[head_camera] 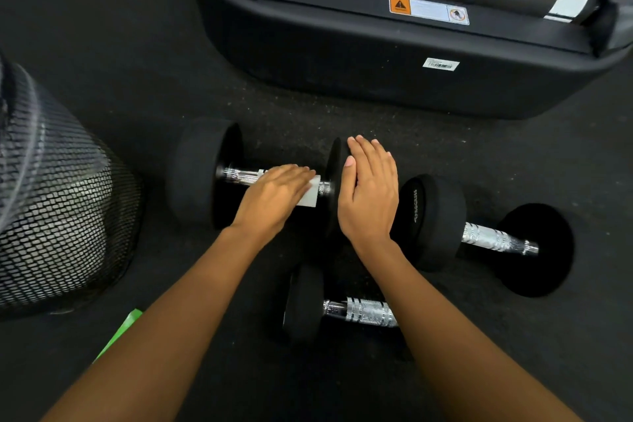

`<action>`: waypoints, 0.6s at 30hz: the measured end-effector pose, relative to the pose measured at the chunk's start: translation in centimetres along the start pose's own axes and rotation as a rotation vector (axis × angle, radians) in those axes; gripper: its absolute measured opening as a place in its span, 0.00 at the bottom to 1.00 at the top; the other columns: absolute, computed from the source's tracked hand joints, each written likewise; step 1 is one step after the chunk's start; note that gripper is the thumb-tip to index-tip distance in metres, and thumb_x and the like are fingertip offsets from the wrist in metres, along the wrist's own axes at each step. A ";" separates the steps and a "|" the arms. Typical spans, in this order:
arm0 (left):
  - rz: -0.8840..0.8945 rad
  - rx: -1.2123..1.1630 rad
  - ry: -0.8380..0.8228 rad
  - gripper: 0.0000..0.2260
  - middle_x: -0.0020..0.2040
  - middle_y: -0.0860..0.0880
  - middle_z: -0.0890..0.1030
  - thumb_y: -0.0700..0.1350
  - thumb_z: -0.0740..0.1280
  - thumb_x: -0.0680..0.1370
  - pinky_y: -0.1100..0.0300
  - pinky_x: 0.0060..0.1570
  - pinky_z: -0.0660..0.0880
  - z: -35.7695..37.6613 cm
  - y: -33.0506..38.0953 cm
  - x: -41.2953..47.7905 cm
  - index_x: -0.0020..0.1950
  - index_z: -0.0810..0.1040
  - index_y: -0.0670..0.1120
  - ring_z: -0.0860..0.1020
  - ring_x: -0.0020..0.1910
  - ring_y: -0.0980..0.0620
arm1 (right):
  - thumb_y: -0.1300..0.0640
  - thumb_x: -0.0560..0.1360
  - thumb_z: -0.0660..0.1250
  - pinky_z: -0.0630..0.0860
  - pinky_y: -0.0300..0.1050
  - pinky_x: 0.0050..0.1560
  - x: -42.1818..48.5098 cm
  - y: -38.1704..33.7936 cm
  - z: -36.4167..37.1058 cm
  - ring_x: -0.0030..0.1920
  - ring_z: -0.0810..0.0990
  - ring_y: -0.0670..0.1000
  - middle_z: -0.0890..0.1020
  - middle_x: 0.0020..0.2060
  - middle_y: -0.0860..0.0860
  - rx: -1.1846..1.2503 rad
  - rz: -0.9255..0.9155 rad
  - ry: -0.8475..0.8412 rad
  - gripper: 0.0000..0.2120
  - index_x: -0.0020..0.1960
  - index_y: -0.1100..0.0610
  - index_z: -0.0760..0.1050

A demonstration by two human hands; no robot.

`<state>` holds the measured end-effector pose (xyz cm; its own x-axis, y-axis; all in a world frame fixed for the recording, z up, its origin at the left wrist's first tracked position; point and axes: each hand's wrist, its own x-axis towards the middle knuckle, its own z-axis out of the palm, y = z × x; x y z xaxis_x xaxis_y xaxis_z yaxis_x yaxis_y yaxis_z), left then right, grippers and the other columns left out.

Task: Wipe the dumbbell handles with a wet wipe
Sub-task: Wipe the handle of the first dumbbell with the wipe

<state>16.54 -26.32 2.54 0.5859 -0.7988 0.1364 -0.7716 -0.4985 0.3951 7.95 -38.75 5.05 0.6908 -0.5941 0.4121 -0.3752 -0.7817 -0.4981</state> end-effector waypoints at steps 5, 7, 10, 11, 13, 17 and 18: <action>-0.041 0.095 0.035 0.18 0.53 0.47 0.82 0.50 0.54 0.79 0.56 0.62 0.66 -0.5 -0.7 -0.1 0.58 0.79 0.44 0.78 0.55 0.48 | 0.54 0.80 0.50 0.58 0.50 0.72 -0.1 0.1 0.0 0.69 0.68 0.53 0.75 0.64 0.54 -0.002 -0.005 0.009 0.21 0.65 0.60 0.72; -0.089 0.132 0.038 0.13 0.50 0.47 0.83 0.47 0.59 0.80 0.54 0.61 0.65 -0.3 -0.1 0.5 0.55 0.80 0.44 0.78 0.53 0.47 | 0.54 0.80 0.49 0.58 0.50 0.72 -0.1 0.1 0.0 0.69 0.67 0.53 0.75 0.64 0.54 -0.003 -0.008 0.009 0.21 0.66 0.60 0.72; -0.074 0.153 0.001 0.11 0.47 0.46 0.83 0.45 0.60 0.79 0.55 0.60 0.62 0.2 0.9 1.6 0.52 0.81 0.44 0.77 0.53 0.46 | 0.54 0.80 0.49 0.58 0.49 0.72 -0.2 0.2 0.1 0.69 0.67 0.53 0.75 0.64 0.54 -0.007 -0.007 0.005 0.21 0.66 0.60 0.72; -0.037 0.149 -0.017 0.13 0.47 0.46 0.83 0.47 0.58 0.80 0.55 0.60 0.61 0.2 1.1 1.7 0.52 0.81 0.44 0.77 0.52 0.46 | 0.54 0.80 0.49 0.57 0.49 0.72 -0.2 0.2 0.1 0.69 0.67 0.53 0.75 0.64 0.54 -0.007 -0.008 0.002 0.21 0.66 0.60 0.72; 0.036 0.123 -0.037 0.15 0.51 0.47 0.83 0.48 0.57 0.80 0.56 0.62 0.59 0.0 1.0 1.5 0.56 0.79 0.44 0.77 0.54 0.46 | 0.54 0.80 0.49 0.58 0.49 0.72 -0.2 0.2 0.1 0.69 0.67 0.53 0.75 0.64 0.54 -0.004 -0.008 -0.001 0.21 0.66 0.60 0.72; 0.003 0.146 -0.072 0.13 0.57 0.48 0.80 0.46 0.57 0.81 0.55 0.67 0.57 -0.8 -0.6 1.1 0.62 0.76 0.46 0.75 0.59 0.48 | 0.54 0.80 0.50 0.60 0.51 0.71 -0.2 0.2 0.1 0.69 0.68 0.54 0.75 0.64 0.54 0.011 -0.009 0.019 0.21 0.66 0.60 0.72; -0.032 0.164 -0.094 0.14 0.56 0.48 0.80 0.47 0.56 0.82 0.55 0.66 0.57 -0.9 -0.7 1.2 0.61 0.76 0.46 0.74 0.59 0.48 | 0.54 0.80 0.50 0.60 0.51 0.71 -0.2 0.2 0.1 0.69 0.68 0.54 0.75 0.64 0.54 0.011 -0.007 0.019 0.21 0.66 0.60 0.72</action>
<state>17.98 -26.66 3.22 0.5911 -0.8058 0.0376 -0.7874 -0.5662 0.2438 7.77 -38.75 4.78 0.6818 -0.5918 0.4300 -0.3629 -0.7840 -0.5036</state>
